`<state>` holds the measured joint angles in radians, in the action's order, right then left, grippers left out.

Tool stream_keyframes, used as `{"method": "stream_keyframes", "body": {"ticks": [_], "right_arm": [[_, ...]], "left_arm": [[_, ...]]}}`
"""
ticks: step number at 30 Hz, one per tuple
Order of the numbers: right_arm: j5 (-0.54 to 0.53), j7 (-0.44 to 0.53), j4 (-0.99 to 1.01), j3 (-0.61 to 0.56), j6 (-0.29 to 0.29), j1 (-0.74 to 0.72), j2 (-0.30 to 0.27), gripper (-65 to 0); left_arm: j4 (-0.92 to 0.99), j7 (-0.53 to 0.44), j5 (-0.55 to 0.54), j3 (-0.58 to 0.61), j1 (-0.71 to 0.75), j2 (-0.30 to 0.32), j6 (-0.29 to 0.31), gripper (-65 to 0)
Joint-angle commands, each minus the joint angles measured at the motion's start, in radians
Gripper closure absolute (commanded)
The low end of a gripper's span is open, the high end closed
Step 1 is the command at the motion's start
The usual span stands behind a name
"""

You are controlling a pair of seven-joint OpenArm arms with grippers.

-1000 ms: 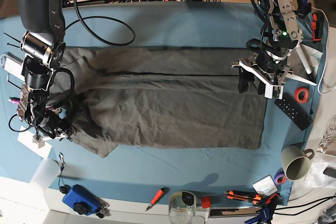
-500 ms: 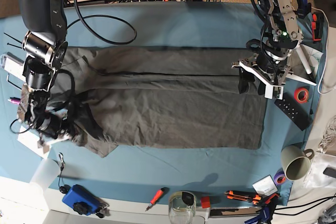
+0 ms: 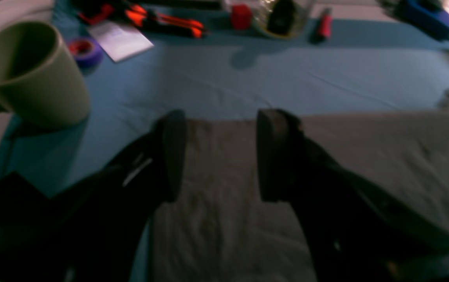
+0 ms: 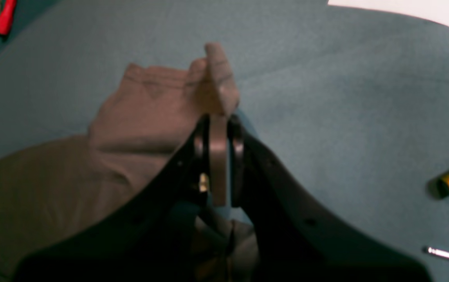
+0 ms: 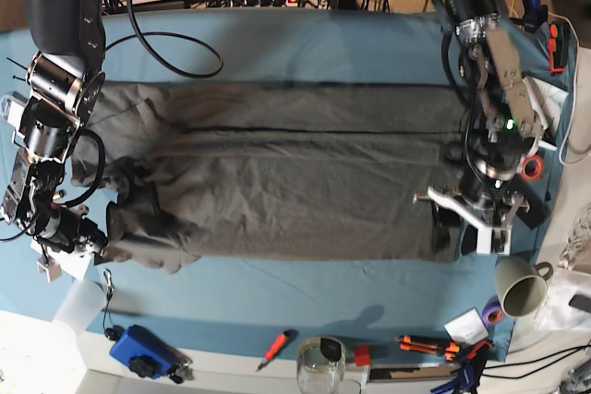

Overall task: Fold the T-shirt properly
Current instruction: 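Move the left gripper along the shirt side and grasp its edge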

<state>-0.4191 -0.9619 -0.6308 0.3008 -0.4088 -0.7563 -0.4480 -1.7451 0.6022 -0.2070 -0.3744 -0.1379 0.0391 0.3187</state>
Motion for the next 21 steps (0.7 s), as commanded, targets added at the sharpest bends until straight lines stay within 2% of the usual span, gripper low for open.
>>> {"method": "stream_keyframes", "body": {"ticks": [1,5,8,10,15,21], "right_arm": [[-0.018,0.015,-0.02,0.002,-0.016,-0.036,-0.017,0.0],[-0.018,0.0,-0.02,0.002,-0.028,-0.037,-0.017,0.0],[-0.018,-0.018,-0.02,0.002,-0.028,-0.037,-0.017,0.0],[-0.018,-0.024,-0.02,0.002,-0.028,-0.037,-0.017,0.0],[-0.018,-0.029,-0.02,0.002,-0.028,-0.037,-0.017,0.0],[-0.018,-0.029,-0.02,0.002,-0.028,-0.039,-0.017,0.0]], "left_arm": [[0.027,-0.042,0.014,0.0,-0.036,0.008,0.002,-27.7],[0.209,-0.119,0.103,0.014,-0.117,0.026,0.055,-33.1],[0.313,-0.161,0.201,0.044,-0.166,0.05,0.056,-39.8],[0.357,-0.16,0.233,0.066,-0.192,0.071,0.006,-42.7],[0.425,-0.155,0.259,0.105,-0.236,0.124,-0.134,-43.0],[0.57,-0.093,0.183,0.111,-0.31,0.146,-0.138,-42.9]]}}
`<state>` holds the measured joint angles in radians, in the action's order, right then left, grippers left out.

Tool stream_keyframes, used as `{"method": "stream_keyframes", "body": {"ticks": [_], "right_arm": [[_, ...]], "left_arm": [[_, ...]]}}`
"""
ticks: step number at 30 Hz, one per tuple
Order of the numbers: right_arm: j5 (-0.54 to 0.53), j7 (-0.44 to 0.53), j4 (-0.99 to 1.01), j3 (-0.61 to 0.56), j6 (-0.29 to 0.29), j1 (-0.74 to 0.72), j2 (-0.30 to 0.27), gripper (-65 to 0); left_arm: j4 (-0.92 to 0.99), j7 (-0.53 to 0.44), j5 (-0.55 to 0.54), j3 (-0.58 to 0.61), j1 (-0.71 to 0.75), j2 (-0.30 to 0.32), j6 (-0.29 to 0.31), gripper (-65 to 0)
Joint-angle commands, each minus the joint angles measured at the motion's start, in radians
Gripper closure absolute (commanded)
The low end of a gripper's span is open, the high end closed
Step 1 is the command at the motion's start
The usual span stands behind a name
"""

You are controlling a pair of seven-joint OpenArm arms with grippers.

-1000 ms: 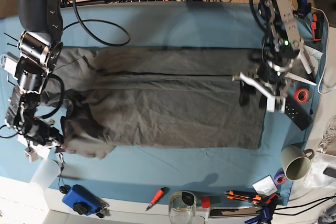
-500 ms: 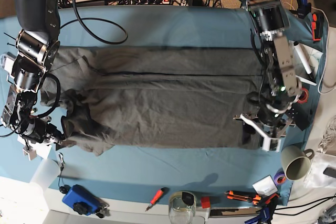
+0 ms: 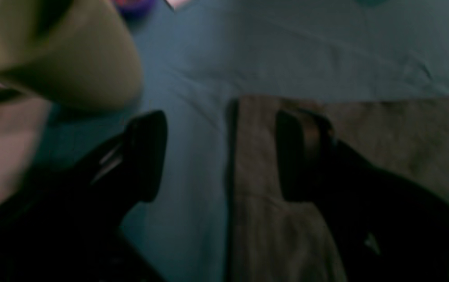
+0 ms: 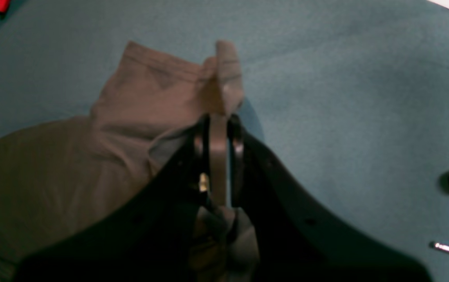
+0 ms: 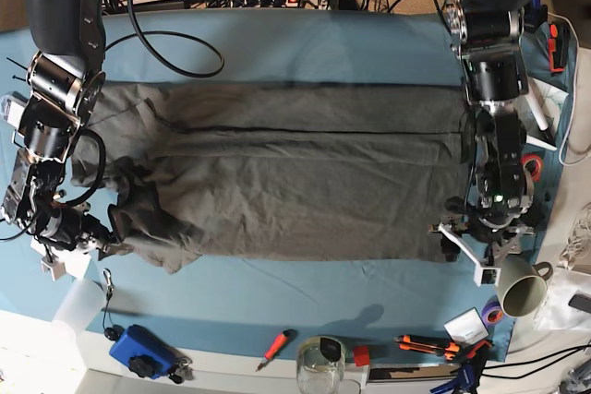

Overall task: Fold the T-shirt properly
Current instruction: 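Move the left gripper along the shirt side and grasp its edge, then fold the shirt lengthwise, pulling the grasped edges over with both grippers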

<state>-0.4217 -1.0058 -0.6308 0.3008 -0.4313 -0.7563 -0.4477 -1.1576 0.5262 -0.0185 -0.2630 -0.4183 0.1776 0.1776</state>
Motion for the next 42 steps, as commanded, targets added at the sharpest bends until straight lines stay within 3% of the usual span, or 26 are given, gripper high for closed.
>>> {"method": "stream_keyframes", "body": {"ticks": [1,5,10,15,22,25,29,30,32,36,42], "right_arm": [[-0.015,0.014,-0.02,0.002,-0.006,-0.039,-0.017,0.0],[-0.015,0.013,-0.02,0.002,-0.006,-0.039,-0.018,0.0],[-0.015,0.014,-0.02,0.002,-0.006,-0.039,-0.017,0.0],[-0.015,0.013,-0.02,0.002,-0.006,-0.039,-0.018,0.0],[-0.015,0.012,-0.02,0.002,-0.006,-0.039,-0.018,0.0],[-0.016,0.014,-0.02,0.002,-0.007,-0.039,-0.018,0.0],[-0.016,0.019,-0.02,0.002,-0.007,-0.039,-0.018,0.0],[-0.016,0.026,-0.02,0.002,-0.007,-0.039,-0.018,0.0],[-0.016,0.042,-0.02,0.002,-0.018,-0.039,-0.018,0.0],[-0.06,0.055,-0.02,0.002,-0.097,-0.039,-0.018,0.0],[-0.078,0.063,-0.04,0.002,-0.101,-0.039,-0.018,0.0]], "left_arm": [[0.01,-0.018,-0.012,0.0,-0.04,0.008,0.005,-42.9],[0.066,-0.018,-0.013,0.0,-0.053,0.008,0.006,-42.3],[0.112,-0.018,-0.05,0.0,-0.053,0.008,0.006,-35.9],[0.159,-0.04,-0.045,0.057,-0.053,0.008,0.005,-35.9],[0.257,-0.078,0.016,0.148,-0.066,0.008,-0.085,-31.5],[0.257,-0.074,0.015,0.148,-0.068,0.008,-0.085,-22.9],[0.257,-0.059,0.014,0.148,-0.067,0.008,-0.085,-1.9],[0.256,-0.051,0.014,0.148,-0.067,0.008,-0.085,0.0],[0.256,-0.038,0.016,0.148,-0.067,0.009,-0.085,0.0],[0.237,-0.009,0.023,0.148,-0.067,0.009,-0.084,0.0],[0.105,0.111,0.026,0.148,-0.067,0.008,-0.084,0.0]]}}
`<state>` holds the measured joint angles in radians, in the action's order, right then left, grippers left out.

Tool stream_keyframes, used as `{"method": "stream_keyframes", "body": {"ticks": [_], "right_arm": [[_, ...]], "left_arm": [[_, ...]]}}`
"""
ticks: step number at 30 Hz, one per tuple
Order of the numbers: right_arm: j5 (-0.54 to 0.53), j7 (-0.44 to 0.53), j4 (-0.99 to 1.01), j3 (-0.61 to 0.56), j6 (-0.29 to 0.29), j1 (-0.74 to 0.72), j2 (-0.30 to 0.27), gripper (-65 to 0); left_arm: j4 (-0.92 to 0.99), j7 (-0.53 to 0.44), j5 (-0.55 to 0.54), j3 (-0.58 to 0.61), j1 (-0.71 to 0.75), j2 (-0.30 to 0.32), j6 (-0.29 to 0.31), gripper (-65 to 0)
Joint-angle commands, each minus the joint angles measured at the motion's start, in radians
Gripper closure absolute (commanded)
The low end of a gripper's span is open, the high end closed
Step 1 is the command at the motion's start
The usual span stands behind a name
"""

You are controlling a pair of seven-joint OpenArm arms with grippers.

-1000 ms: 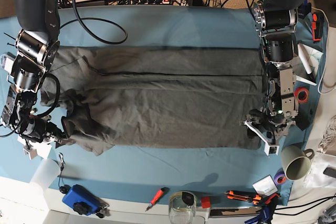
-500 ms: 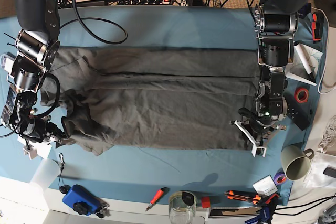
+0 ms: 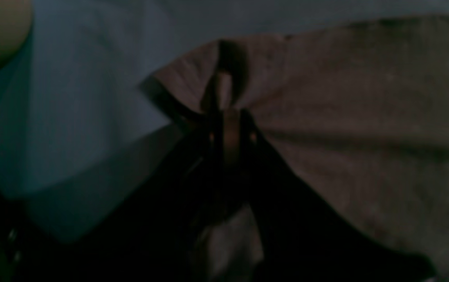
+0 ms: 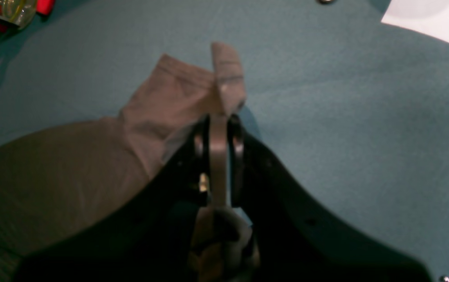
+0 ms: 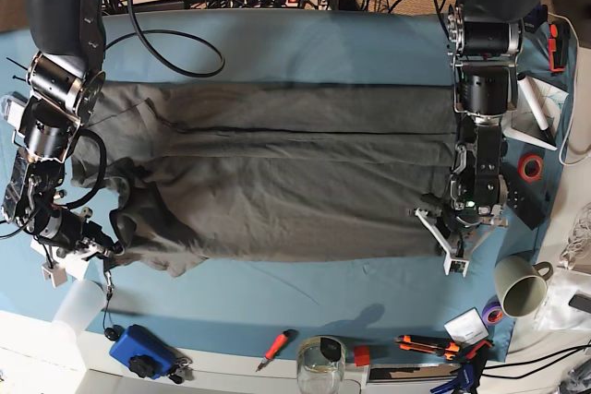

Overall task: Fold the T-shirt properly
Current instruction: 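Fold the shirt lengthwise, pulling the grasped edges over with both grippers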

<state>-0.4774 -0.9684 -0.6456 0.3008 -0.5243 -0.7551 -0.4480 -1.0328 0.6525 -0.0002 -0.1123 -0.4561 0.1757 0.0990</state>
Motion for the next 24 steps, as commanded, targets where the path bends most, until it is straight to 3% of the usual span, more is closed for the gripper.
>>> {"method": "stream_keyframes", "body": {"ticks": [1,11,17,24], "right_arm": [[-0.015,0.024,-0.038,0.002,-0.008,-0.04,-0.018,0.0],[-0.005,-0.075,-0.283,0.002,0.01,-0.04,-0.027,0.0],[-0.085,-0.09,-0.31,0.002,0.01,-0.04,-0.101,0.0],[-0.183,-0.183,-0.31,0.002,0.009,-0.04,-0.179,0.0]], "left_arm": [[-0.046,0.007,0.008,-0.003,-0.029,0.01,-0.006,0.0],[-0.208,0.187,-0.039,-0.003,-0.029,0.01,-0.005,0.0],[-0.261,0.266,-0.049,-0.003,-0.029,0.01,-0.005,0.0],[-0.282,0.353,-0.084,-0.003,-0.028,0.01,-0.002,0.0]]}}
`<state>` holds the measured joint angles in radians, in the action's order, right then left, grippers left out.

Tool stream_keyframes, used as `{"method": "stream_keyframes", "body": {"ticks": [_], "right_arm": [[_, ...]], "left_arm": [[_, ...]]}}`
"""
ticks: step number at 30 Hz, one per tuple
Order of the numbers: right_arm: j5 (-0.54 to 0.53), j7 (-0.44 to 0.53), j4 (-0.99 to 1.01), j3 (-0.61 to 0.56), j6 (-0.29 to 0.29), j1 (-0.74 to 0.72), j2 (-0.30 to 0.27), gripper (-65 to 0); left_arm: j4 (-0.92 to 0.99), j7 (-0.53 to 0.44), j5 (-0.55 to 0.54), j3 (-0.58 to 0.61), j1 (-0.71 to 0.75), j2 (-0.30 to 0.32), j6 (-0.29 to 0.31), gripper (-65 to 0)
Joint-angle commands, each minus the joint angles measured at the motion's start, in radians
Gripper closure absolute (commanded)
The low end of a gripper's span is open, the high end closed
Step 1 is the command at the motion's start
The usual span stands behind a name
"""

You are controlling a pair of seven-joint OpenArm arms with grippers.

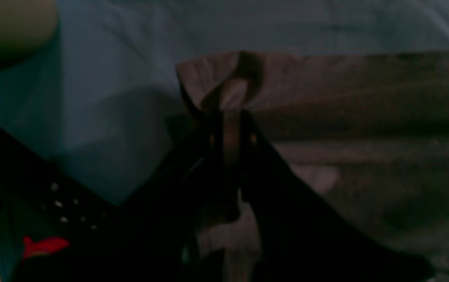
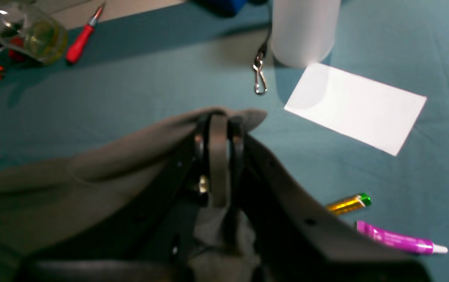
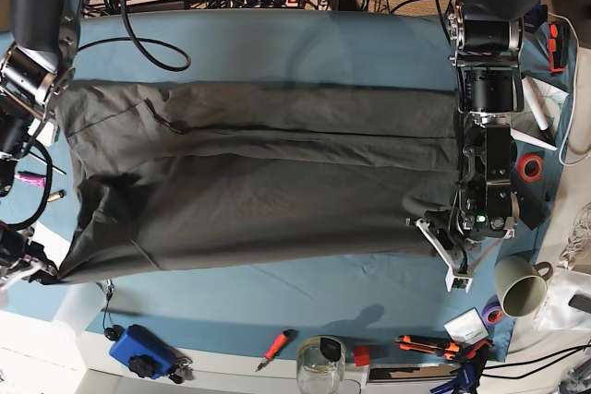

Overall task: Fold the T-shirt properly
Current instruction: 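Fold the shirt lengthwise, pulling the grasped edges over with both grippers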

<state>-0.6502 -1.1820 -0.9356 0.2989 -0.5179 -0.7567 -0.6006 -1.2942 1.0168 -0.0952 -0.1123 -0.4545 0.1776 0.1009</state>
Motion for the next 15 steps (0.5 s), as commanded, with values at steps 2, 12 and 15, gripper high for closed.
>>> {"method": "stream_keyframes", "body": {"ticks": [2,12,15], "right_arm": [[-0.015,-0.005,-0.02,0.004,0.002,-0.038,-0.028,0.0],[-0.045,-0.126,-0.021,0.004,0.002,-0.03,-0.029,0.0],[-0.076,-0.124,-0.032,0.004,0.001,-0.006,-0.029,0.0]], "left_arm": [[-0.021,0.026,0.012,-0.003,-0.03,0.008,-0.003,0.0],[-0.104,0.169,-0.023,-0.004,-0.026,0.008,-0.004,0.0],[-0.129,0.182,-0.023,-0.004,-0.016,0.008,-0.004,0.0]]}}
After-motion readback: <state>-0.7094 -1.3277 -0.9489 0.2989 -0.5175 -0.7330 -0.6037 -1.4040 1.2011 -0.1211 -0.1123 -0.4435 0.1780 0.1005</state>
